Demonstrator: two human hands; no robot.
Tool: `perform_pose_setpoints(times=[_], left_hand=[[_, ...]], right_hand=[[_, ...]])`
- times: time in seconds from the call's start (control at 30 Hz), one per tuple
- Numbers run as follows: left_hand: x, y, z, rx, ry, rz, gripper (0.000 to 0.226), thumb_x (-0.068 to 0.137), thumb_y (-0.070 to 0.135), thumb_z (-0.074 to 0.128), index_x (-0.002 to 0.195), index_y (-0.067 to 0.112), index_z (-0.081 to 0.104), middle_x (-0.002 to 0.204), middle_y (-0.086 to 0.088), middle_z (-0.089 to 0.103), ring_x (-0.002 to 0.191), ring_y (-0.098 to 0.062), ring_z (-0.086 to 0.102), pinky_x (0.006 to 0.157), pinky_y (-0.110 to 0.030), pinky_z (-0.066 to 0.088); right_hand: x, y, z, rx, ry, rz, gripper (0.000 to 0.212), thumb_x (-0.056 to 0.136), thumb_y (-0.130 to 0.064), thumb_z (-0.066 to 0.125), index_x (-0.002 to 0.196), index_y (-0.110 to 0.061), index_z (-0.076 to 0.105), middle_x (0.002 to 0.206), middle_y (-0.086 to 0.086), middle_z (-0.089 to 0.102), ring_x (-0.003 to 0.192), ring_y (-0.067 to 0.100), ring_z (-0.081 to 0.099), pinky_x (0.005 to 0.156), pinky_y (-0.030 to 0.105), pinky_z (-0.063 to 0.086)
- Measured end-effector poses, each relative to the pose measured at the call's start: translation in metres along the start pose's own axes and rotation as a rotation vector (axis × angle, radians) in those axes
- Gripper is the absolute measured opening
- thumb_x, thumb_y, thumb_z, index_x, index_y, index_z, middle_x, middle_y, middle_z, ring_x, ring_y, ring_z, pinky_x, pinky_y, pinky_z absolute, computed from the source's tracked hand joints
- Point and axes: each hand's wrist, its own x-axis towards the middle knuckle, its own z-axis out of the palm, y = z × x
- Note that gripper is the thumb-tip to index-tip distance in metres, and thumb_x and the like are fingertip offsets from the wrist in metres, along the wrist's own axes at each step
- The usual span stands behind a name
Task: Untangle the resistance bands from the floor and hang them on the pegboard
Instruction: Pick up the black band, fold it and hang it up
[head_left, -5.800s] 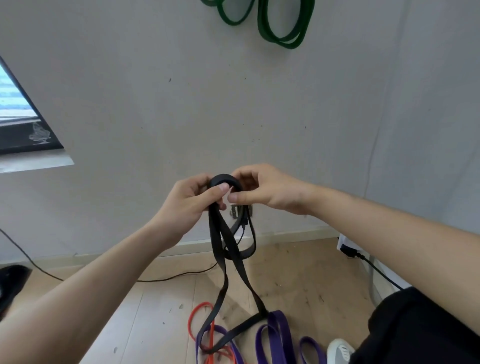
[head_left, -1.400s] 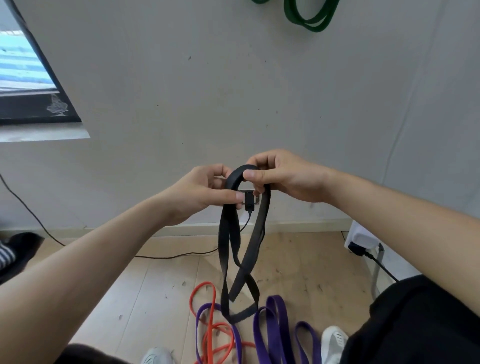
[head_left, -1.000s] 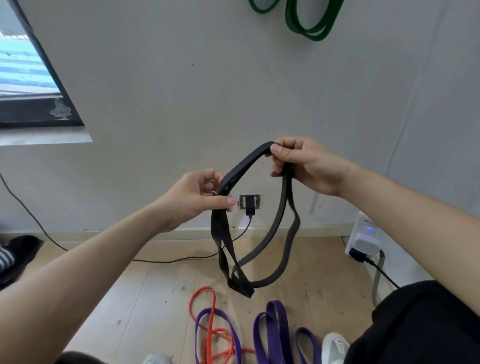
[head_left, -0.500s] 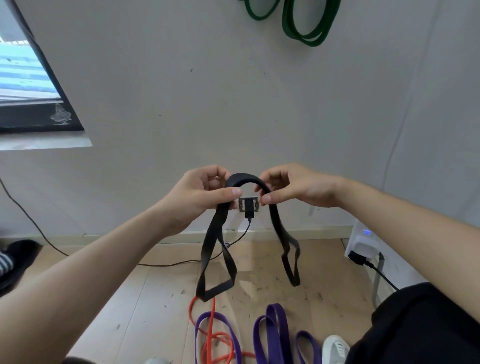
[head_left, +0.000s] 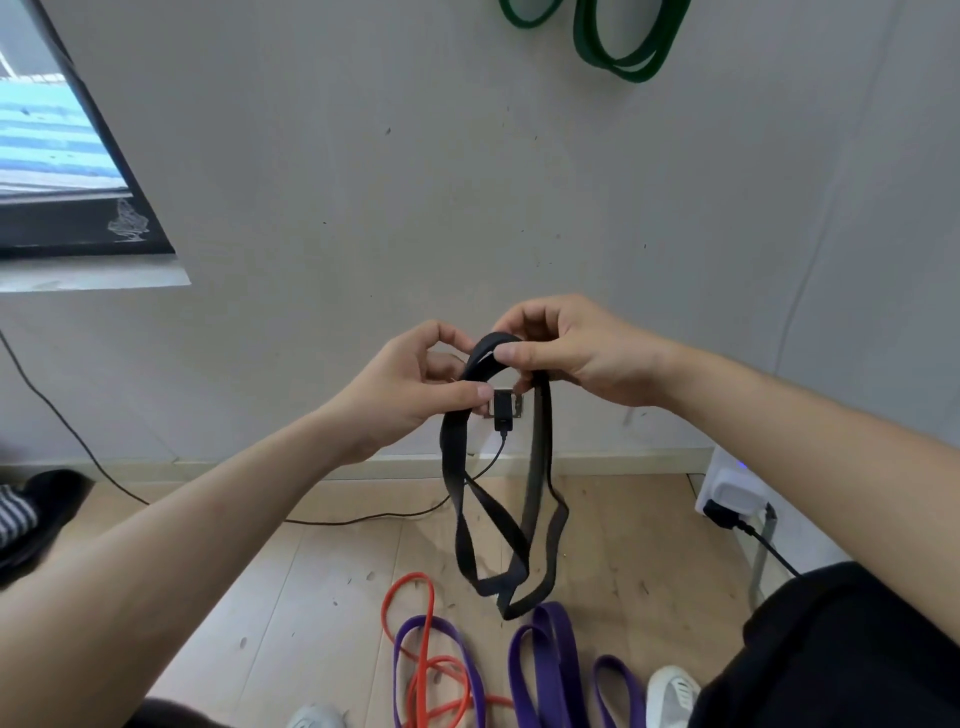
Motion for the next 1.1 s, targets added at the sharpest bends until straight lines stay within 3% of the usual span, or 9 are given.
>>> perform_pose_setpoints(times=[0.17, 0.27, 0.4, 0.53, 0.6, 0.67, 0.8, 1.0, 1.1], left_hand=[[-0.002, -0.006, -0.001, 0.152, -0.084, -0.015, 0.029, 0.086, 0.007, 0.078, 0.113, 0.012, 0.068, 0.091, -0.010, 0.072, 0.086, -0.014, 0.070, 0.085, -0.030, 0.059], [-0.004, -0.007, -0.005, 0.176, -0.042, -0.018, 0.025, 0.086, 0.008, 0.079, 0.109, 0.011, 0.071, 0.100, -0.015, 0.074, 0.086, -0.014, 0.069, 0.088, -0.035, 0.060], [-0.004, -0.006, -0.006, 0.122, 0.060, 0.035, 0.025, 0.087, 0.006, 0.077, 0.109, 0.016, 0.071, 0.085, -0.001, 0.073, 0.075, -0.013, 0.069, 0.076, -0.026, 0.056], [-0.007, -0.006, -0.009, 0.055, 0.116, 0.099, 0.029, 0.084, 0.016, 0.079, 0.112, 0.018, 0.074, 0.098, -0.009, 0.078, 0.084, -0.030, 0.073, 0.083, -0.035, 0.060], [-0.009, -0.006, -0.009, 0.021, 0.124, 0.095, 0.034, 0.082, 0.022, 0.078, 0.115, 0.015, 0.073, 0.103, -0.016, 0.076, 0.095, -0.042, 0.072, 0.086, -0.042, 0.062], [-0.009, -0.005, -0.007, 0.003, 0.122, 0.094, 0.031, 0.086, 0.016, 0.075, 0.117, 0.013, 0.072, 0.105, -0.021, 0.074, 0.095, -0.044, 0.070, 0.085, -0.039, 0.062], [-0.009, -0.001, -0.003, -0.012, 0.103, 0.076, 0.025, 0.090, 0.006, 0.072, 0.115, 0.010, 0.071, 0.104, -0.026, 0.071, 0.075, -0.028, 0.068, 0.076, -0.028, 0.059], [-0.009, 0.002, -0.003, -0.035, 0.074, 0.044, 0.018, 0.090, 0.005, 0.072, 0.108, 0.003, 0.069, 0.099, -0.016, 0.076, 0.084, -0.025, 0.074, 0.081, -0.032, 0.060], [-0.008, 0.001, -0.008, 0.009, 0.066, 0.048, 0.017, 0.085, 0.007, 0.077, 0.100, 0.002, 0.071, 0.092, -0.008, 0.075, 0.085, -0.022, 0.071, 0.086, -0.036, 0.058]], right_hand=[[-0.003, 0.000, -0.009, 0.090, 0.017, 0.008, 0.008, 0.093, -0.009, 0.063, 0.100, -0.007, 0.065, 0.082, 0.007, 0.058, 0.067, 0.010, 0.057, 0.067, 0.025, 0.051], [-0.004, 0.001, -0.015, 0.123, 0.057, 0.005, 0.008, 0.091, -0.010, 0.065, 0.100, -0.008, 0.065, 0.077, 0.002, 0.057, 0.066, 0.010, 0.054, 0.065, 0.025, 0.048], [-0.005, 0.008, -0.021, -0.060, 0.035, 0.014, 0.030, 0.081, -0.015, 0.079, 0.108, -0.012, 0.067, 0.086, 0.005, 0.061, 0.077, 0.014, 0.055, 0.068, 0.029, 0.045], [-0.008, 0.008, -0.022, -0.117, 0.044, 0.026, 0.030, 0.085, -0.019, 0.074, 0.113, -0.011, 0.068, 0.075, -0.004, 0.060, 0.068, 0.011, 0.053, 0.063, 0.028, 0.046], [-0.010, 0.007, -0.022, -0.115, 0.037, 0.043, 0.034, 0.083, -0.023, 0.074, 0.115, -0.011, 0.068, 0.077, -0.002, 0.062, 0.067, 0.012, 0.054, 0.064, 0.031, 0.046], [-0.011, 0.004, -0.019, -0.189, -0.012, 0.058, 0.039, 0.083, -0.019, 0.077, 0.120, -0.014, 0.066, 0.085, 0.004, 0.066, 0.070, 0.012, 0.059, 0.066, 0.031, 0.048], [-0.009, 0.001, -0.006, -0.237, -0.025, 0.001, 0.047, 0.083, -0.011, 0.079, 0.126, -0.015, 0.062, 0.093, 0.012, 0.070, 0.074, 0.012, 0.065, 0.067, 0.023, 0.052], [-0.005, -0.003, -0.002, -0.204, 0.108, -0.068, 0.022, 0.087, -0.007, 0.074, 0.109, -0.007, 0.070, 0.069, 0.005, 0.063, 0.054, 0.013, 0.056, 0.053, 0.024, 0.047], [-0.006, -0.004, -0.003, -0.186, 0.124, -0.083, 0.019, 0.086, -0.006, 0.074, 0.105, -0.005, 0.072, 0.077, 0.028, 0.064, 0.056, 0.018, 0.057, 0.054, 0.025, 0.048]])
